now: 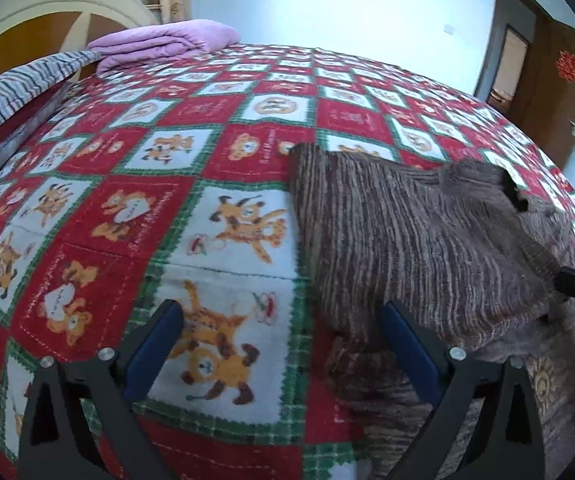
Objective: Fold small clothes
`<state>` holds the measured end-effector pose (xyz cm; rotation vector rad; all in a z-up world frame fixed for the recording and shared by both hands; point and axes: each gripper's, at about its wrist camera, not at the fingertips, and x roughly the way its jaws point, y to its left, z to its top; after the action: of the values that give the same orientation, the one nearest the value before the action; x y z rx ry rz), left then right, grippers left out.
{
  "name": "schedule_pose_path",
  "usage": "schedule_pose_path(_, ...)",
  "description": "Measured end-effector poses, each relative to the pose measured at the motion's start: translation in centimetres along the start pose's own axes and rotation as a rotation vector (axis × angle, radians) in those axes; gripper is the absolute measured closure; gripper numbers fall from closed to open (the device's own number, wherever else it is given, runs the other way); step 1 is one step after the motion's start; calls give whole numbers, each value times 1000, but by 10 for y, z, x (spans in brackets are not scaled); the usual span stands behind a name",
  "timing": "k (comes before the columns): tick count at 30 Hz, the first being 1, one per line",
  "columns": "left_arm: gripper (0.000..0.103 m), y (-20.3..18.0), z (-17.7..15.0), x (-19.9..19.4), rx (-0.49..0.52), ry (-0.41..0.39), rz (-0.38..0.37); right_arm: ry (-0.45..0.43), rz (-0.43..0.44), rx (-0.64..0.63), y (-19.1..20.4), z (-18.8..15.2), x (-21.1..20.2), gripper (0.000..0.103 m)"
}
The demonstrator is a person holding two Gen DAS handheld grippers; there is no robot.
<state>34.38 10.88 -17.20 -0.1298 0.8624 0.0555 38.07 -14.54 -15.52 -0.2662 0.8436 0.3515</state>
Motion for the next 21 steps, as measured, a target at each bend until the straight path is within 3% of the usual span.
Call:
schedule_pose_path(2, 0, -4, 0, 1, 18, 4, -9, 21, -29, 2, -4, -6, 10, 101)
schedule_pose_path(9, 0, -1, 0, -1, 4, 1, -23, 12, -1, 18, -11, -7, 3, 94)
schedule_pose_path(12, 0, 13, -1, -11, -76, -44, -83, -19, 15, 61, -18, -1, -5, 69)
schedule_pose_path(13, 0, 20, -1, -13, -112, -56, -100, -15, 23, 76, -18, 3, -4, 49)
schedule_pose_path(14, 0, 26, -2, -15, -147, -62, -107, -10, 35, 96, -20, 7, -2, 44)
schedule_pose_path(18, 0, 40, -3, -9, -238, -48, -51, -26, 63, 167, -25, 24, 11, 44)
schedule_pose_path(21, 0, 29, -3, -7, -186, -43, -22, -18, 57, 160, -21, 30, 21, 44)
